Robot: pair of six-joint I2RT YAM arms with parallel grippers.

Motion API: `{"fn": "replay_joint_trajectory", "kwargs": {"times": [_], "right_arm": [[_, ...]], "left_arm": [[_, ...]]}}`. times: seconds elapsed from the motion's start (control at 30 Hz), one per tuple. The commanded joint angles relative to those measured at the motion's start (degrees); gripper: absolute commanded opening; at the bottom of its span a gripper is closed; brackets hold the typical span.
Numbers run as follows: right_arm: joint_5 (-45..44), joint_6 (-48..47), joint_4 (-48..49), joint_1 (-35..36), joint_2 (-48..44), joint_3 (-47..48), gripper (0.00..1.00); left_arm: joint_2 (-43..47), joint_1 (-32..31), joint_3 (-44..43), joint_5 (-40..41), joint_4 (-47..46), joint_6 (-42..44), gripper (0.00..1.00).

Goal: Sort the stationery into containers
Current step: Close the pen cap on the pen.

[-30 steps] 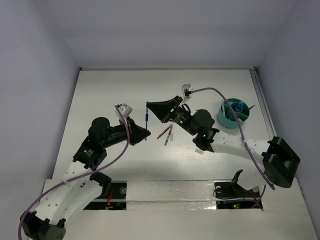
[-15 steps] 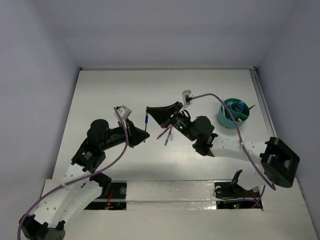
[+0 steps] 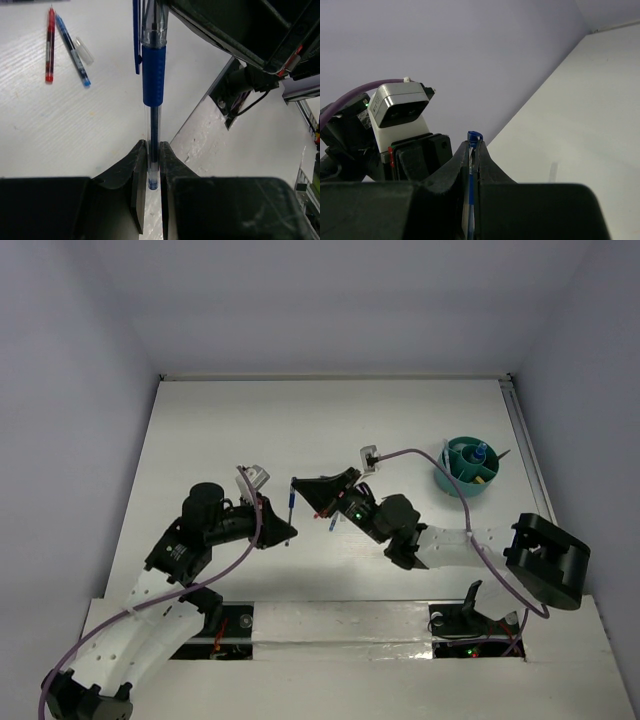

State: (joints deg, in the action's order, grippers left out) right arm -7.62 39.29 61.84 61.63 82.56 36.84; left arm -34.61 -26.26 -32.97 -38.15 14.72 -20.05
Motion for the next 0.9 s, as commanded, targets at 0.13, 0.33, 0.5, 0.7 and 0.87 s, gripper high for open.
{"fn": "replay_joint_trajectory", "kwargs": {"times": [0.13, 0.33, 0.5, 0.7, 0.87], "right_arm": [[9.29, 5.27, -8.4, 9.21, 2.07, -7.57, 0.0], [5.88, 4.93, -9.8, 9.74, -2.04, -8.28, 0.0], [4.45, -0.96, -23.85, 8.08, -11.79, -2.66, 0.29], [5.77, -7.28, -38.52, 4.2, -24.37, 2.09, 0.64], [7.18, -12.12, -46.45, 1.22, -25.0, 8.67, 0.71]], "left_arm": [[1.39, 2.18, -2.1, 6.6, -13.75, -0.34, 0.0], [0.77, 2.18, -2.01, 6.25, -13.93, -0.25, 0.0], [0.07, 2.18, -1.92, 5.28, -14.02, -0.25, 0.0], [-0.11, 2.18, -1.83, 4.75, -14.19, -0.25, 0.0], [-0.28, 2.18, -1.66, 3.7, -14.37, -0.34, 0.0]]}}
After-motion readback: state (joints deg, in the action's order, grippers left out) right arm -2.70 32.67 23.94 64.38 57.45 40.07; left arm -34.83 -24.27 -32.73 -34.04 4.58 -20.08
